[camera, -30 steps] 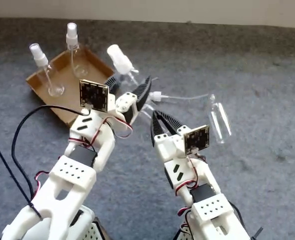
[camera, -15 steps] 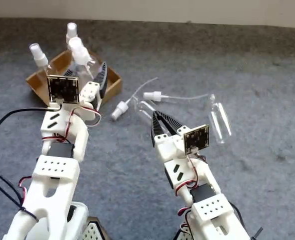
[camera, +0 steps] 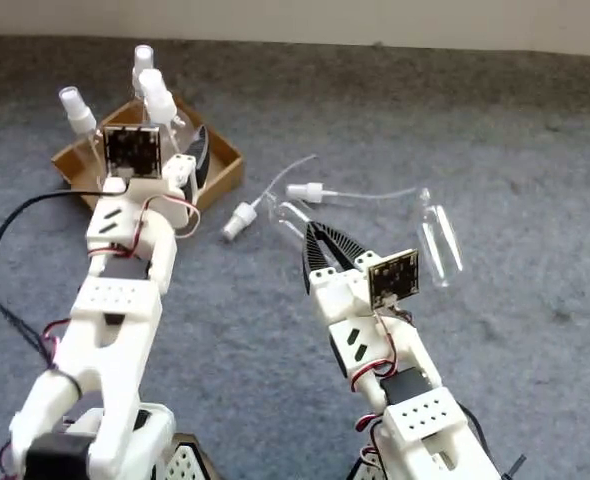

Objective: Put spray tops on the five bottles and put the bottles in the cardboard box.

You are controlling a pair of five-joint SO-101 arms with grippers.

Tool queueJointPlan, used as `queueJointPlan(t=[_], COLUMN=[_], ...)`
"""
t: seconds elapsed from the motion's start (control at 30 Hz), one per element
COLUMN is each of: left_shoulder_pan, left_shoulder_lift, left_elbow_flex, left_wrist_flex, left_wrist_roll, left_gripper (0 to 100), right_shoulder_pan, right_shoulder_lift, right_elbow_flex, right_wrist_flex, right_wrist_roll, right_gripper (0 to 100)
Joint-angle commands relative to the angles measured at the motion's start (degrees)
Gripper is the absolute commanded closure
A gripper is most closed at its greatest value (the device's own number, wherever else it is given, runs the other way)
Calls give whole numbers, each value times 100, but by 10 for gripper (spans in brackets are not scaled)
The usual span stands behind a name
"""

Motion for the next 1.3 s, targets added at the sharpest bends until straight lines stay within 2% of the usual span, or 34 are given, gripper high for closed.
queueJointPlan(t=[0.0,0.13,0.43,0.9,1.27], left_shoulder_pan=[-66,-92,-92,-92,-92], left_shoulder_lift=[892,1613,2563,3846,4541], left_elbow_flex=[-778,-822,-884,-2079,-2536], left_wrist_flex=[-686,-1442,-2514,-2391,-2409], left_wrist_roll=[-62,-62,-62,-53,-35], left_gripper=[912,912,912,913,912], right_shoulder_pan=[84,84,84,84,84], right_shoulder_lift=[-31,-22,-22,-22,-22], right_elbow_flex=[690,690,690,690,690], right_wrist_flex=[31,31,31,31,31], right_wrist_roll=[62,62,62,62,62], right_gripper=[995,995,995,995,995])
